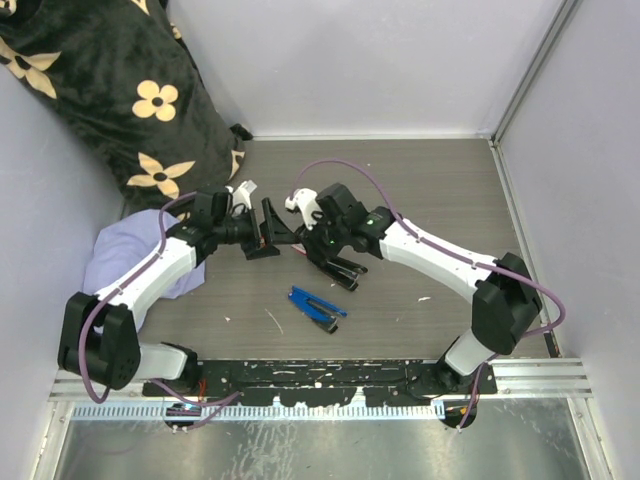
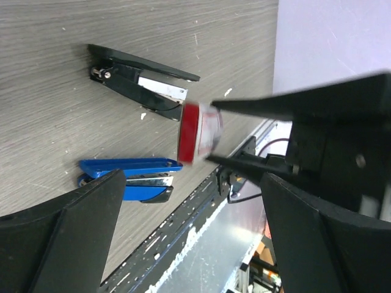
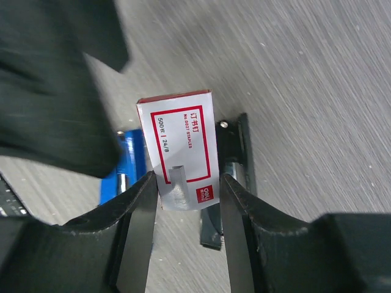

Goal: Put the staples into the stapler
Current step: Pick up the staple box from the center of the board.

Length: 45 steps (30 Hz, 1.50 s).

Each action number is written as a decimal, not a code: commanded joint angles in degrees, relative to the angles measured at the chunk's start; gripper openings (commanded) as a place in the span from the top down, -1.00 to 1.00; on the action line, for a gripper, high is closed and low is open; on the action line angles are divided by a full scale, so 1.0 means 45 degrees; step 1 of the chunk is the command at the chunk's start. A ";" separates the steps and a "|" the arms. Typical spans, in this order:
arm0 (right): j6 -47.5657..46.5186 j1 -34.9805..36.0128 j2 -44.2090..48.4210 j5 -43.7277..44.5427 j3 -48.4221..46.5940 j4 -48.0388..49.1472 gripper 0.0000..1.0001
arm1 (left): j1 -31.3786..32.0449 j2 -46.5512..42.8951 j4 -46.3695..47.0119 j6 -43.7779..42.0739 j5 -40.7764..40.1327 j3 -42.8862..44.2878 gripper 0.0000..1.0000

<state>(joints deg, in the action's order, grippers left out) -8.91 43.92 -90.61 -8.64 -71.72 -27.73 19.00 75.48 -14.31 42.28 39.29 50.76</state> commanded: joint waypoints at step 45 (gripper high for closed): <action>-0.0395 0.1253 0.0368 -0.0724 -0.2196 -0.1335 0.02 | 0.0025 0.0488 0.4297 0.2901 0.2525 -0.1155 0.64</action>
<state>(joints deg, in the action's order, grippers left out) -10.41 49.34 -89.56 -11.86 -78.54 -35.57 19.03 78.96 1.52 54.74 49.19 46.24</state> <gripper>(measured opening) 0.481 0.188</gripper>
